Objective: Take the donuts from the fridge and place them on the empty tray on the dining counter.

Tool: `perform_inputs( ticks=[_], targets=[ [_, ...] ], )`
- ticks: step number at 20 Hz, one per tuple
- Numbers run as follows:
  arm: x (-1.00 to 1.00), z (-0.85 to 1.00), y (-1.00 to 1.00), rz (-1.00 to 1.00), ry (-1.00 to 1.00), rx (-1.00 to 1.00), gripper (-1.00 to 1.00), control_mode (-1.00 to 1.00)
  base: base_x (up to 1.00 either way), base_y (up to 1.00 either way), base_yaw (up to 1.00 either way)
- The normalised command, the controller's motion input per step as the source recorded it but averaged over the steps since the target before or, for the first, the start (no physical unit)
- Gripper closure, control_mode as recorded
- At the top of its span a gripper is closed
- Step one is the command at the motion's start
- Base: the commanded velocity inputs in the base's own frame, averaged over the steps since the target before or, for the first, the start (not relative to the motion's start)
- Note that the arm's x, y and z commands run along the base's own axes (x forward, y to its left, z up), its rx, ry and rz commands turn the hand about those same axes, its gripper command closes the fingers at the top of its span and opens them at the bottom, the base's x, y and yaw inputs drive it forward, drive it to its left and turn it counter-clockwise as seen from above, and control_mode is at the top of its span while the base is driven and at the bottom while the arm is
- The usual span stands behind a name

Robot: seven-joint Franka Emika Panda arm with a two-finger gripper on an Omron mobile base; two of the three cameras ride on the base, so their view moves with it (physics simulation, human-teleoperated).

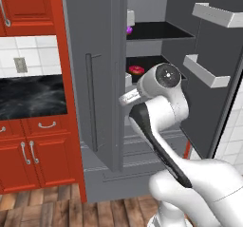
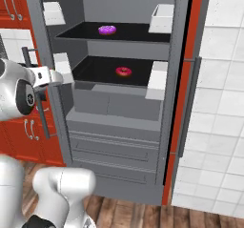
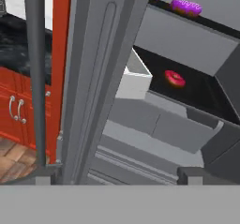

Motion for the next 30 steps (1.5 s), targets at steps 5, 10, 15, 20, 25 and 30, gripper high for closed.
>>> perform_inputs(
  ticks=[5, 10, 15, 20, 25, 30],
  targets=[
    [0.0, 0.0, -0.46, 0.33, -0.03, -0.2, -1.0, -1.0, 0.0, 0.0, 0.0],
    [0.09, -0.01, -0.25, 0.45, 0.0, -0.13, -1.0, -1.0, 0.0, 0.0, 0.0],
    [0.3, -0.16, -0.17, 0.47, -0.18, -0.01, -1.0, -1.0, 0.0, 0.0, 0.0],
    [0.61, -0.53, 0.0, 0.29, -0.43, -0.02, -1.0, -1.0, 0.0, 0.0, 0.0],
    [0.72, -0.26, 0.0, 0.07, -0.12, -0.04, -1.0, -1.0, 0.0, 0.0, 0.0],
    [0.74, 0.05, 0.0, 0.08, 0.0, 0.0, -1.0, -1.0, 0.0, 0.0, 0.0]
  ],
)
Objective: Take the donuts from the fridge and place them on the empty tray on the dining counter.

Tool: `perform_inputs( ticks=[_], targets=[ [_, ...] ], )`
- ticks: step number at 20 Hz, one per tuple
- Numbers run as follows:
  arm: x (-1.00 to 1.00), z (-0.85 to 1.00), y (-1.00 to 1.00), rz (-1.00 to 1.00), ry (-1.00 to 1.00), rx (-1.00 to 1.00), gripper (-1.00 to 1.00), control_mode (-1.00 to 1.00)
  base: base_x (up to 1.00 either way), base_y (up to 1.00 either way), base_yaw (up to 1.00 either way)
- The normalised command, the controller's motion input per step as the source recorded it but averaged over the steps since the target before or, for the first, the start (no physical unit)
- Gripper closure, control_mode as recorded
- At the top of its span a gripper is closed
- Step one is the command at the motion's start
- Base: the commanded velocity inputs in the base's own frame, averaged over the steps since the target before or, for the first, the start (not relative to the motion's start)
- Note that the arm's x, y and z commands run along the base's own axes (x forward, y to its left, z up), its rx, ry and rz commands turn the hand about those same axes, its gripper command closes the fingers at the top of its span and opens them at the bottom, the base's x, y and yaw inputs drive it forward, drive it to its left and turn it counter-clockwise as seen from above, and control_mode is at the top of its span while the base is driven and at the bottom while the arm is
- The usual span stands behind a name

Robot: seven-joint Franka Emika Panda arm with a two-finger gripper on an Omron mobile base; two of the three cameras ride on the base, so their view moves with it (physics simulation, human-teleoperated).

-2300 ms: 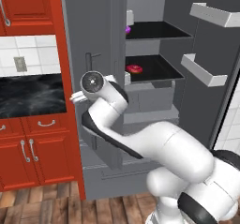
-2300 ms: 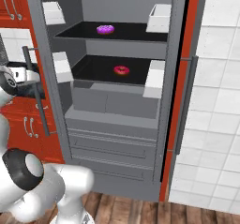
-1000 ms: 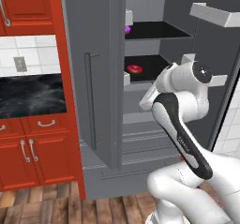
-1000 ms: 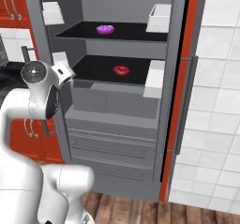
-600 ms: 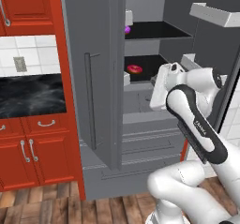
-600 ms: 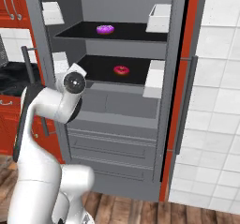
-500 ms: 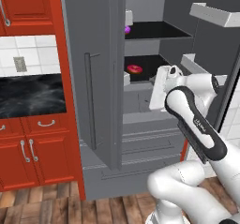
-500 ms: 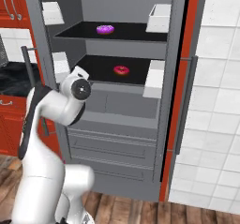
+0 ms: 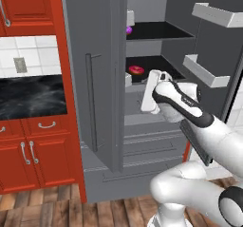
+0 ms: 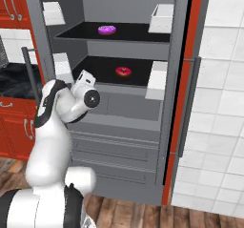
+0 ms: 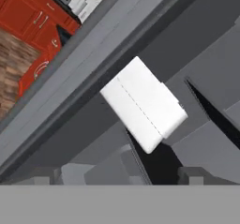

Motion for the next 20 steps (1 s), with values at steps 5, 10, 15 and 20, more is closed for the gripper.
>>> perform_inputs(
  ticks=[5, 10, 15, 20],
  targets=[
    [0.89, 0.0, 0.02, 0.22, 0.0, 0.0, -1.0, -1.0, 0.0, 0.0, 0.0],
    [0.71, -0.04, 0.15, 0.22, -0.01, 0.0, -1.0, -1.0, 0.0, 0.0, 0.0],
    [-0.01, -0.09, 0.67, 0.22, -0.15, -0.03, -1.0, -1.0, 0.0, 0.0, 0.0],
    [-0.76, 0.1, 0.85, 0.21, -0.4, -0.02, -1.0, -1.0, 0.0, 0.0, 0.0]
  ],
)
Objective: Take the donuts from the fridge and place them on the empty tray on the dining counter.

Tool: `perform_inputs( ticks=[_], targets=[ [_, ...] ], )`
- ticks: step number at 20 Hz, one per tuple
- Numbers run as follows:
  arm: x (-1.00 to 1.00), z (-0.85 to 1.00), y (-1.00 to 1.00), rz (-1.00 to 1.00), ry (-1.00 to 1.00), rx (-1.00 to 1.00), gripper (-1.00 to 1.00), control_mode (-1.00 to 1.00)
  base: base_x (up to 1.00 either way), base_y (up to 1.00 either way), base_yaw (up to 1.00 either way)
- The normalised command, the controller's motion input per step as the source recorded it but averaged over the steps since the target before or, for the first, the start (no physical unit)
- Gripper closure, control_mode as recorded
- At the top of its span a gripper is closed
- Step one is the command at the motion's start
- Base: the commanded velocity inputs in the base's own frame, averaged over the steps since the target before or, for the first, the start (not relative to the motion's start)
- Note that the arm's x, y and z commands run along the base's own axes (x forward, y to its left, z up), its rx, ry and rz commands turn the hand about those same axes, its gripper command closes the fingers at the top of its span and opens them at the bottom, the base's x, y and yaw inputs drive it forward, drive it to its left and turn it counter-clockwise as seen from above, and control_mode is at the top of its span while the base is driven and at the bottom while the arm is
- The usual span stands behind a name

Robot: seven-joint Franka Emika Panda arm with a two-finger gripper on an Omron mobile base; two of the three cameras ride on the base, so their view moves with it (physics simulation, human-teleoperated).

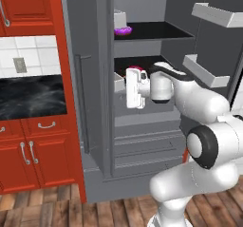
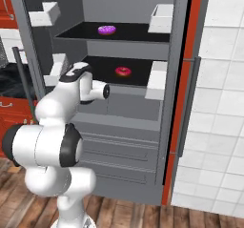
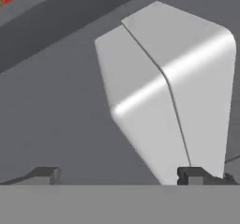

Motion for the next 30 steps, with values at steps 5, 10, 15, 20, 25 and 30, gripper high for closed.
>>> perform_inputs(
  ticks=[5, 10, 15, 20, 25, 30],
  targets=[
    [-0.99, 0.05, 1.0, 0.09, -0.49, -0.02, -1.0, -1.0, 0.0, 0.0, 0.0],
    [-0.86, -0.02, 1.0, 0.07, -0.39, -0.14, -1.0, -1.0, 0.0, 0.0, 0.0],
    [-0.57, 0.06, 0.39, 0.0, -0.17, -0.12, -1.0, -1.0, 0.0, 0.0, 0.0],
    [-0.08, 0.2, -0.92, -0.22, 0.12, -0.08, -1.0, -1.0, 0.0, 0.0, 0.0],
    [-0.03, 0.55, -0.91, -0.31, 0.22, -0.01, -1.0, -1.0, 0.0, 0.0, 0.0],
    [-0.33, 1.0, -0.79, -0.29, 0.17, 0.13, -1.0, -1.0, 0.0, 0.0, 0.0]
  ],
)
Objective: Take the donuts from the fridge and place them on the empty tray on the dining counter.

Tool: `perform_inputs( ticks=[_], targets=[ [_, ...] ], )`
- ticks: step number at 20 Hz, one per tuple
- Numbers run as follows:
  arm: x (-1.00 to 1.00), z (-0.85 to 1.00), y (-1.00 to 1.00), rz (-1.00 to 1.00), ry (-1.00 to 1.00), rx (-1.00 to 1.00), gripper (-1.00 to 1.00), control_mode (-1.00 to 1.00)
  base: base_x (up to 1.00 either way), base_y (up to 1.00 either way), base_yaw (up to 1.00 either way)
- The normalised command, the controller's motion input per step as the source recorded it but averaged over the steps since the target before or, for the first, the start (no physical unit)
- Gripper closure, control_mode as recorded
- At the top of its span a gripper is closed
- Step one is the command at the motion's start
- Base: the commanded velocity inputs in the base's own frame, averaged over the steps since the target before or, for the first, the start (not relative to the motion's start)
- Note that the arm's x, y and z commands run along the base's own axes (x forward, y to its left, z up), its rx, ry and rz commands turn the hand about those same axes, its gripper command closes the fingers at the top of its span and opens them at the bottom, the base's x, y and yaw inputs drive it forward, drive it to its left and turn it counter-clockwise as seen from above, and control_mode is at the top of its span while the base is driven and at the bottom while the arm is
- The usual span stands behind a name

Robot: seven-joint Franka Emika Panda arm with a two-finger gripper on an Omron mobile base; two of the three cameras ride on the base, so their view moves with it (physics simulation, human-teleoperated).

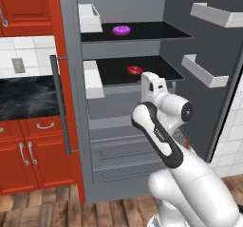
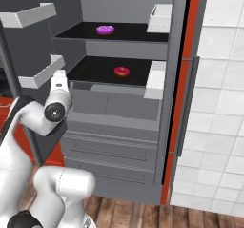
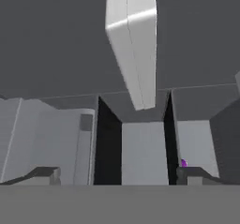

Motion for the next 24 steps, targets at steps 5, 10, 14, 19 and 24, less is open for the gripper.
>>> perform_inputs(
  ticks=[5, 10, 14, 19, 24],
  targets=[
    [-0.49, 0.98, -0.83, -0.21, 0.28, 0.21, -1.0, -1.0, 0.0, 0.0, 0.0],
    [-0.73, 0.79, -0.37, -0.23, 0.38, 0.32, -1.0, -1.0, 0.0, 0.0, 0.0],
    [-0.9, -0.11, 0.0, -0.29, 0.22, 0.36, -1.0, -1.0, 0.0, 0.0, 0.0],
    [-0.81, -0.21, 0.0, -0.46, -0.24, 0.54, -1.0, -1.0, 0.0, 0.0, 0.0],
    [-0.03, 0.01, 0.0, -0.36, -0.26, 0.61, -1.0, -1.0, 0.0, 0.0, 0.0]
  ],
)
